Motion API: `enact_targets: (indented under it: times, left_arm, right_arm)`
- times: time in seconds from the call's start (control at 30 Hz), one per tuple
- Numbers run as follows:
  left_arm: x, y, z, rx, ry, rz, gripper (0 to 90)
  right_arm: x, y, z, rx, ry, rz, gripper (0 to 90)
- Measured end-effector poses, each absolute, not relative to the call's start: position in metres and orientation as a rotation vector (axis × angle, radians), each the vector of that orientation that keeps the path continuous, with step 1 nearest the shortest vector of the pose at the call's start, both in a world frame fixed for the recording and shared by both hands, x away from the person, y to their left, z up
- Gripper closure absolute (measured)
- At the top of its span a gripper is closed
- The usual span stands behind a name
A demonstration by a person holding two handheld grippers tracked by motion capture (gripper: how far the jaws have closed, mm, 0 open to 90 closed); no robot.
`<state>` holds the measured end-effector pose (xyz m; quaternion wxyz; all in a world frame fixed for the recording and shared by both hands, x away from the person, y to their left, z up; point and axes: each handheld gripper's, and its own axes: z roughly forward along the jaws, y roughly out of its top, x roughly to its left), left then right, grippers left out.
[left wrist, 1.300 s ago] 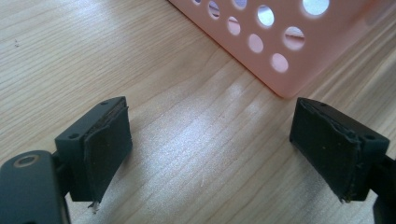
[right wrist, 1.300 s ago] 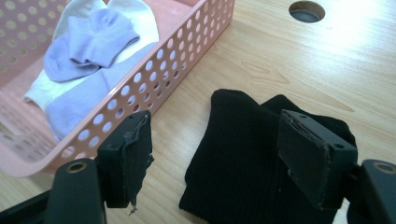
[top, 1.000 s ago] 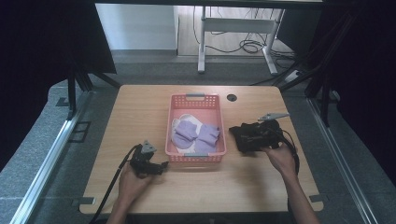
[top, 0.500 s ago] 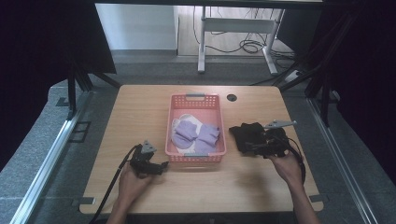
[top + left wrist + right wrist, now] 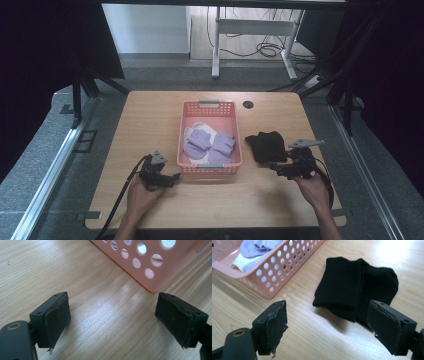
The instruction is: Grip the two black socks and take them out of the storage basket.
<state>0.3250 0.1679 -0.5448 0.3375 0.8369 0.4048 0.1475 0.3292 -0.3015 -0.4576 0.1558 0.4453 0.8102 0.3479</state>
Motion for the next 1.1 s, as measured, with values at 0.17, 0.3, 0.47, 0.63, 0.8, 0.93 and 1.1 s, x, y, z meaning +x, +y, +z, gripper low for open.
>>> enact_targets:
  times: [0.17,0.3,0.47,0.63,0.8,0.93,1.1]
  left_arm:
    - [0.325,0.168,-0.545,2.181,1.055,0.384,12.5]
    - [0.325,0.168,-0.545,2.180,1.056,0.385,12.5]
    - [0.325,0.168,-0.545,2.180,1.056,0.385,12.5]
    - [0.325,0.168,-0.545,2.180,1.056,0.385,12.5]
    - [0.325,0.168,-0.545,2.179,1.056,0.385,12.5]
    - [0.325,0.168,-0.545,2.180,1.056,0.385,12.5]
    - [0.325,0.168,-0.545,2.180,1.056,0.385,12.5]
  right_arm:
    - [0.322,-0.304,-0.466,1.281,2.316,0.978,17.0]
    - [0.318,-0.307,-0.475,1.287,2.315,0.975,17.0]
    - [0.316,-0.309,-0.489,1.295,2.336,0.954,17.0]
    - [0.315,-0.312,-0.503,1.310,2.343,0.933,17.1]
    - [0.317,-0.316,-0.514,1.322,2.347,0.908,17.3]
    - [0.317,-0.316,-0.521,1.326,2.358,0.902,17.6]
    - [0.318,-0.317,-0.529,1.313,2.375,0.868,17.1]
